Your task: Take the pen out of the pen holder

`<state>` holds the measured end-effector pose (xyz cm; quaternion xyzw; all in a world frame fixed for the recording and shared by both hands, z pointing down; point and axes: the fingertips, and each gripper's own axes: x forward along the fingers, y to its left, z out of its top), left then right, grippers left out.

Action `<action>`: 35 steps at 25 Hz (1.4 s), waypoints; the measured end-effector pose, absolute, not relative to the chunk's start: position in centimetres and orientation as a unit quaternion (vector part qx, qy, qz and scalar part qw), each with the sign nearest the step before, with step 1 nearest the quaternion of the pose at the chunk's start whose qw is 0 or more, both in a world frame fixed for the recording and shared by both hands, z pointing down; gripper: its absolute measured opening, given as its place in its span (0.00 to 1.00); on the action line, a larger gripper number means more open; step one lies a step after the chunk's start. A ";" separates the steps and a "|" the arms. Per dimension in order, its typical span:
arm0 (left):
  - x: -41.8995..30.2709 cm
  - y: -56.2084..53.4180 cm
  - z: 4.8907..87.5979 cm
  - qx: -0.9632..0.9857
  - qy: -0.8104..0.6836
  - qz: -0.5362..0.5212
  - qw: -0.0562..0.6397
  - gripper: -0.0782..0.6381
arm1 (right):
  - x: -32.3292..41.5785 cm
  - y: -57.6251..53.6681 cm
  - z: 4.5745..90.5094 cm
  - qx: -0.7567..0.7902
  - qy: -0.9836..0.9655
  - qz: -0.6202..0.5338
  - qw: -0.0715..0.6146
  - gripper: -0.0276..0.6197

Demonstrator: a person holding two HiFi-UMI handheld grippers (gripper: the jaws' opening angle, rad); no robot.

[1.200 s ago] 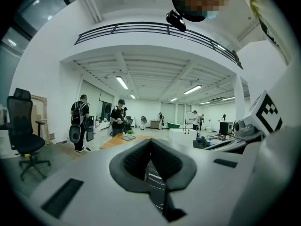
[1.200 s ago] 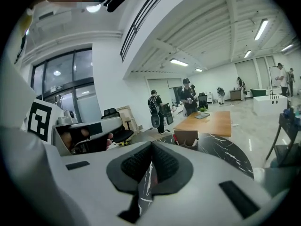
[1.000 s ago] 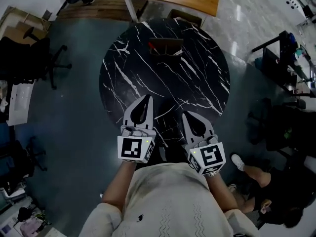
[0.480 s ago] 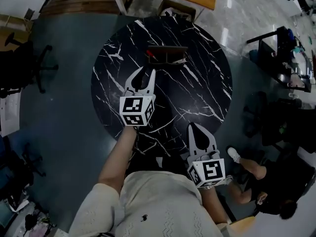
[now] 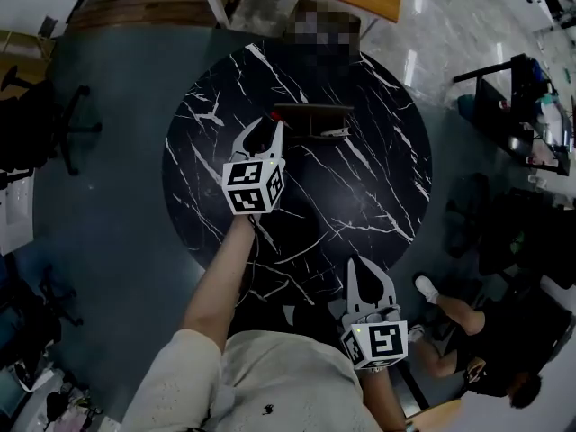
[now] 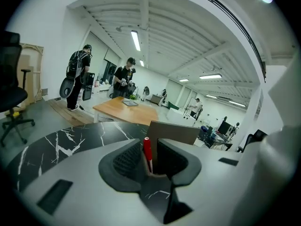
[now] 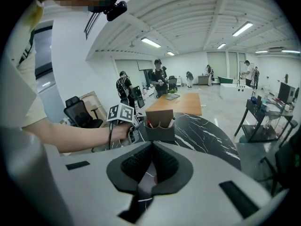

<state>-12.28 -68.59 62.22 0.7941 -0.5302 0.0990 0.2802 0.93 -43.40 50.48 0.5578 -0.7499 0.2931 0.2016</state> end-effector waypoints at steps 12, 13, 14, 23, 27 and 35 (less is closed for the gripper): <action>-11.7 -69.9 62.7 0.797 -0.532 0.111 0.263 0.18 | 1.5 -44.1 50.3 0.581 -0.736 0.290 0.192 0.07; -11.6 -69.7 62.4 0.800 -0.531 0.112 0.256 0.18 | 1.5 -44.0 50.3 0.582 -0.735 0.290 0.192 0.07; -11.5 -69.5 62.0 0.804 -0.528 0.114 0.247 0.18 | 1.5 -43.8 50.2 0.583 -0.734 0.289 0.192 0.07; -9.8 -65.6 52.7 0.846 -0.513 0.123 0.079 0.18 | 1.1 -42.5 47.8 0.582 -0.750 0.264 0.167 0.07; -9.0 -61.4 47.3 0.858 -0.501 0.116 0.019 0.18 | 1.7 -41.2 45.7 0.570 -0.772 0.235 0.156 0.07; -9.9 -49.6 38.4 0.843 -0.534 0.062 0.026 0.18 | 3.8 -37.2 42.0 0.545 -0.809 0.190 0.114 0.07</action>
